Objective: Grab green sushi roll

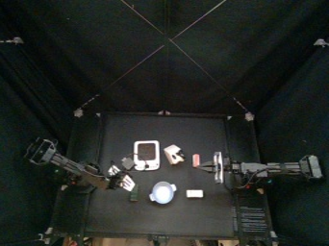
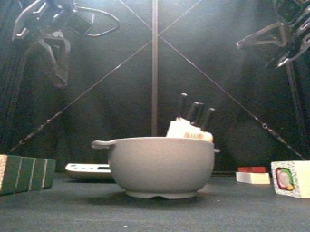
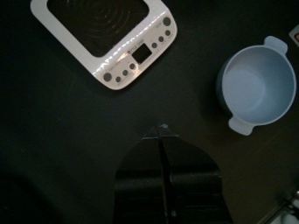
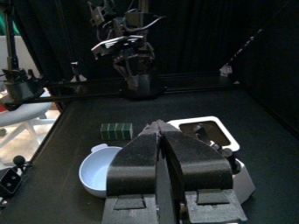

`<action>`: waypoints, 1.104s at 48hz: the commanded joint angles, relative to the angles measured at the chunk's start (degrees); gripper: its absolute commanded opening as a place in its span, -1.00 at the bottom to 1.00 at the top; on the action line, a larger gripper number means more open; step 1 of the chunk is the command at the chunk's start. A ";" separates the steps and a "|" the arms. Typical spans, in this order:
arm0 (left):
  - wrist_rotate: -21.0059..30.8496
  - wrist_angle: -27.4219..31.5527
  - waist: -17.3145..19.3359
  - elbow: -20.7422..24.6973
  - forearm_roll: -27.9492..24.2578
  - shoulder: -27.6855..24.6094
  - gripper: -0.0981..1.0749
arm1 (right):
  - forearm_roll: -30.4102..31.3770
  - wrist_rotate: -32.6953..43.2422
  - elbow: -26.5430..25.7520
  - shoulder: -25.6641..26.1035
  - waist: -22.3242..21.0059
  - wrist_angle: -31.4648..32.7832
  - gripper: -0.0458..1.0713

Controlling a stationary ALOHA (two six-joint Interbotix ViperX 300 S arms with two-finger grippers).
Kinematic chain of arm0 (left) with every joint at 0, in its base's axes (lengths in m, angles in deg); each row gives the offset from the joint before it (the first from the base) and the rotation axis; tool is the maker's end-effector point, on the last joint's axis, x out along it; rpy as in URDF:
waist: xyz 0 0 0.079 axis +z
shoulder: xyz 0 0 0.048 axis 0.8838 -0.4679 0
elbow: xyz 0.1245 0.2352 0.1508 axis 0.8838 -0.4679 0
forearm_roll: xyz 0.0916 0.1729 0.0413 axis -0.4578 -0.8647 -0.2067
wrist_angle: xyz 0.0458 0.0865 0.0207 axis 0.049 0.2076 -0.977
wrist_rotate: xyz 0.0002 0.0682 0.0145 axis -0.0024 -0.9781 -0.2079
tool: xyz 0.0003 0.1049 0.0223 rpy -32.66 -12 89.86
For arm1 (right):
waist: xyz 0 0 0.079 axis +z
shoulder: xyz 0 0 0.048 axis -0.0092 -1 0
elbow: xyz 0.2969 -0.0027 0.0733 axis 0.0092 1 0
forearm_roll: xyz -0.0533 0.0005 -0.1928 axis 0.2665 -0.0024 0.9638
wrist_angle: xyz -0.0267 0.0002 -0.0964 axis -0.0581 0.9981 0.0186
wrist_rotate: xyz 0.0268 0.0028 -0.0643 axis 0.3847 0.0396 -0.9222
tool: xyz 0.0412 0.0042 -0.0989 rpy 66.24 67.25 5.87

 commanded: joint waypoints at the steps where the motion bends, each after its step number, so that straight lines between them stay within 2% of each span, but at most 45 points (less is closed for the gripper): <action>1: 3.25 0.18 -1.67 2.02 -0.44 -1.85 -0.65 | -0.09 0.00 -0.62 -0.44 0.09 -0.53 -0.85; 8: 6.24 -0.62 -3.78 2.90 2.72 -5.36 -0.37 | -0.09 0.00 -0.62 -0.53 0.00 -0.53 -0.85; 15: 6.59 -3.08 -3.87 3.69 8.00 -8.53 0.10 | -0.09 0.00 -0.70 -0.62 -0.18 -0.53 -0.85; 20: 7.21 -4.31 -3.87 3.87 9.93 -10.63 0.46 | 0.09 0.00 -0.70 -0.70 -0.18 -0.53 -0.85; 28: 8.88 -4.75 -3.43 3.69 11.34 -13.18 0.83 | 0.09 0.00 -0.62 -0.79 -0.26 -0.44 -0.85; 32: 10.55 -5.01 -2.99 3.78 11.69 -14.50 0.90 | 0.18 0.00 -0.53 -0.79 -0.26 -0.53 -0.85; 44: 15.03 -5.63 -2.29 3.16 11.78 -17.93 0.90 | 0.35 0.00 -0.53 -0.88 -0.26 -0.53 -0.85; 53: 16.08 -7.38 -1.41 2.90 11.78 -19.95 0.90 | 0.35 -0.09 -0.53 -0.97 -0.26 -0.53 -0.85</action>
